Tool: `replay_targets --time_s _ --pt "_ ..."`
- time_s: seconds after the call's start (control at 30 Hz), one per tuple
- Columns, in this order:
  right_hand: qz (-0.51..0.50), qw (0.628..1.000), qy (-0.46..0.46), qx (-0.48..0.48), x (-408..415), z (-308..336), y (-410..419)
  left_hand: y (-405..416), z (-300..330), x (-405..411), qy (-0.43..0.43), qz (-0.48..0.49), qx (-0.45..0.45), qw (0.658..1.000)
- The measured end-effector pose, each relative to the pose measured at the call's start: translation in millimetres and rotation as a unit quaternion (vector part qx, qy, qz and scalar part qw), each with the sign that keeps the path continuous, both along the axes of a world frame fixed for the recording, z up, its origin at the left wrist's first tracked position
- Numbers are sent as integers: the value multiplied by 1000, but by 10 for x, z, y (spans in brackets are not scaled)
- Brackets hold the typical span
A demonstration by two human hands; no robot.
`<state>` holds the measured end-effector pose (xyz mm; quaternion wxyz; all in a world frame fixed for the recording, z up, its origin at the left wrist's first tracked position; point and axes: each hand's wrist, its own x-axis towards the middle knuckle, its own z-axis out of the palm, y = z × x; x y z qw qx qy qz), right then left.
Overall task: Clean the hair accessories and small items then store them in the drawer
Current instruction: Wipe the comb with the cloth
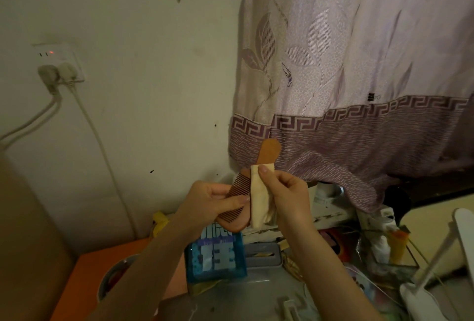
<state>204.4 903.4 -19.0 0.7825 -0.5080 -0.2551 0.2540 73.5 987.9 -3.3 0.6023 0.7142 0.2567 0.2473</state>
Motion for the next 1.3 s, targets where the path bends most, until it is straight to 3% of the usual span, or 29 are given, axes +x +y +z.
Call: replay_targets --time_s 0.47,0.77,1.3 --pt "19 999 45 -3 -39 -107 -95 20 -80 45 5 -7 30 999" --pt "-30 999 27 5 181 35 -132 54 -85 -37 13 -55 47 997" --pt "-53 997 56 -28 290 -119 -162 49 -101 16 17 -12 65 998"
